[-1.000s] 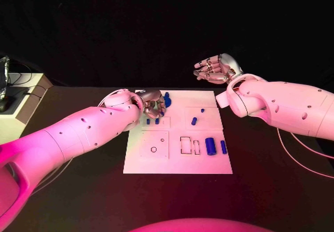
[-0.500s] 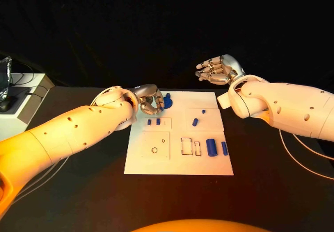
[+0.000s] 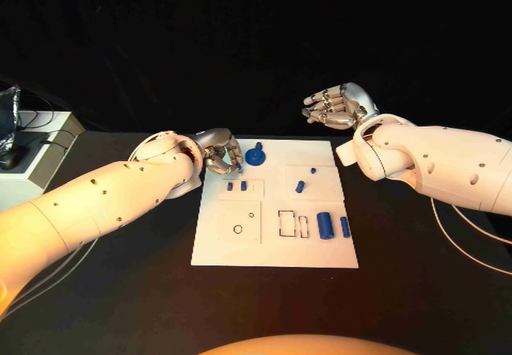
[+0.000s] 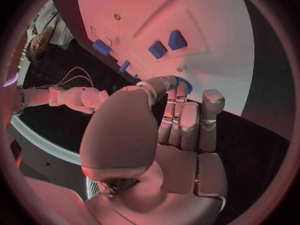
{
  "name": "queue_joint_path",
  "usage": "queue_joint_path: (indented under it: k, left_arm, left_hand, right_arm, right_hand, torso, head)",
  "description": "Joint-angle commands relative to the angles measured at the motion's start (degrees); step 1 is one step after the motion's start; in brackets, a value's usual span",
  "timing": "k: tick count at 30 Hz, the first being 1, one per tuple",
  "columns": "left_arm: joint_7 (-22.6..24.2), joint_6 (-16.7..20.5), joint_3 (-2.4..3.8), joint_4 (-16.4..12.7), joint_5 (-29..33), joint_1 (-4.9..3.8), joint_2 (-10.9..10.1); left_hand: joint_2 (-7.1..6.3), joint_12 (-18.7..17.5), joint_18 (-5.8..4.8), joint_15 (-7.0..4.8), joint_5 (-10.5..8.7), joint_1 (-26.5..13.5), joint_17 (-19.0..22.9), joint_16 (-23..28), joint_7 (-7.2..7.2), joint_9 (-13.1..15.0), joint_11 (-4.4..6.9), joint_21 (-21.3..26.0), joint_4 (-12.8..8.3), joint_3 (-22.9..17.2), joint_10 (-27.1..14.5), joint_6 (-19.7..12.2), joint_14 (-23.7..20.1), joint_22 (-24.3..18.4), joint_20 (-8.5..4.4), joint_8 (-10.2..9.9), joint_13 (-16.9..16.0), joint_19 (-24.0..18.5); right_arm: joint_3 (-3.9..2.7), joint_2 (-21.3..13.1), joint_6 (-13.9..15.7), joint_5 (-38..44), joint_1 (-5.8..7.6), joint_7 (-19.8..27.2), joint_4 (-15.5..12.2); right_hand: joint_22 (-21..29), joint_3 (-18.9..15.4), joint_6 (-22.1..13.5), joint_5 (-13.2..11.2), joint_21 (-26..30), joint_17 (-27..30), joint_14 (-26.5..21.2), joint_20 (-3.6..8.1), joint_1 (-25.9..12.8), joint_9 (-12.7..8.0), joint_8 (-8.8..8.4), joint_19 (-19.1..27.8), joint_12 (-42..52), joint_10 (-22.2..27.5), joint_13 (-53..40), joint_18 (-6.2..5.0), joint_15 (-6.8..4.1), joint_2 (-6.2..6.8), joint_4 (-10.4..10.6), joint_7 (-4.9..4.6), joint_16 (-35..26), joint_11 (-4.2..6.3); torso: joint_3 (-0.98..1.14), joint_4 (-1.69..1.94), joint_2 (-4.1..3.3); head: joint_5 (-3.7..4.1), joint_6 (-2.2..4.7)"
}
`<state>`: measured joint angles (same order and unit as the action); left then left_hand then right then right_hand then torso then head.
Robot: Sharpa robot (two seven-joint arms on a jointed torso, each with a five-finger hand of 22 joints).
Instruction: Assemble the parts on the task board
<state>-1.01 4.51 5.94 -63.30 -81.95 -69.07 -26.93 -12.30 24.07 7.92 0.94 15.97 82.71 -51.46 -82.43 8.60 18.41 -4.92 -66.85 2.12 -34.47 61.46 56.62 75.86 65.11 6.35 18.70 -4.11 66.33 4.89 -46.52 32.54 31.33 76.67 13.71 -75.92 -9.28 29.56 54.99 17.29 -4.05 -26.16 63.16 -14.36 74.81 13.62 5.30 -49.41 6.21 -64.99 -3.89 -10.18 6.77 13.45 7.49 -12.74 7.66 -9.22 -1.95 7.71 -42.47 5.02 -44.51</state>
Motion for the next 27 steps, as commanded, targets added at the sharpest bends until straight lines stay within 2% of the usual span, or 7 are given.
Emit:
queue_joint_path:
  k: [1,14,27]
  left_arm:
    - [-0.51,-1.19,0.05,0.52,-0.08,0.17,0.18]
    - [-0.76,-0.90,0.03,2.44,-0.58,0.74,1.29]
    - [-0.63,-0.86,0.02,3.09,-0.68,0.84,2.02]
  left_hand:
    - [0.36,-0.36,-0.40,0.02,-0.19,-0.34,0.05,-0.16,0.05,0.08,-0.04,-0.25,-0.42,0.06,0.29,0.47,0.33,0.02,0.12,-0.32,0.00,0.32]
    - [0.42,-0.59,-0.39,0.03,-0.18,-0.36,0.29,-0.10,0.05,0.09,-0.03,-0.24,-0.51,0.02,0.44,0.52,0.27,0.00,0.14,-0.40,-0.01,0.27]
    - [0.41,-0.64,-0.39,0.03,-0.19,-0.39,0.32,-0.09,0.06,0.09,-0.04,-0.23,-0.52,0.03,0.47,0.52,0.26,-0.01,0.14,-0.42,-0.02,0.25]
  right_arm:
    - [-0.02,0.01,-0.86,0.50,0.01,0.66,-0.07]
    - [-0.02,0.10,-0.59,0.50,0.00,0.96,-0.11]
    - [-0.02,0.22,-0.55,0.50,-0.01,1.05,-0.05]
  right_hand:
    - [0.05,-0.08,0.49,0.21,0.21,0.05,0.19,-0.24,0.22,0.07,0.25,-0.09,-0.09,0.06,0.07,-0.45,0.21,-0.28,-0.16,-0.06,-0.40,0.10]
    - [0.13,-0.10,0.50,0.22,0.21,0.08,0.19,-0.25,0.20,0.08,0.25,-0.08,-0.08,0.08,0.09,-0.45,0.21,-0.30,-0.16,-0.05,-0.44,0.11]
    - [0.13,-0.10,0.50,0.22,0.21,0.08,0.19,-0.25,0.20,0.08,0.25,-0.08,-0.08,0.08,0.09,-0.45,0.21,-0.30,-0.16,-0.05,-0.44,0.11]
  torso:
    - [0.01,-0.06,-0.10]
    - [0.13,-0.17,-0.22]
    - [0.05,-0.04,-0.18]
  head:
    - [-0.08,0.04]
    - [0.03,-0.01]
    - [0.22,-0.14]
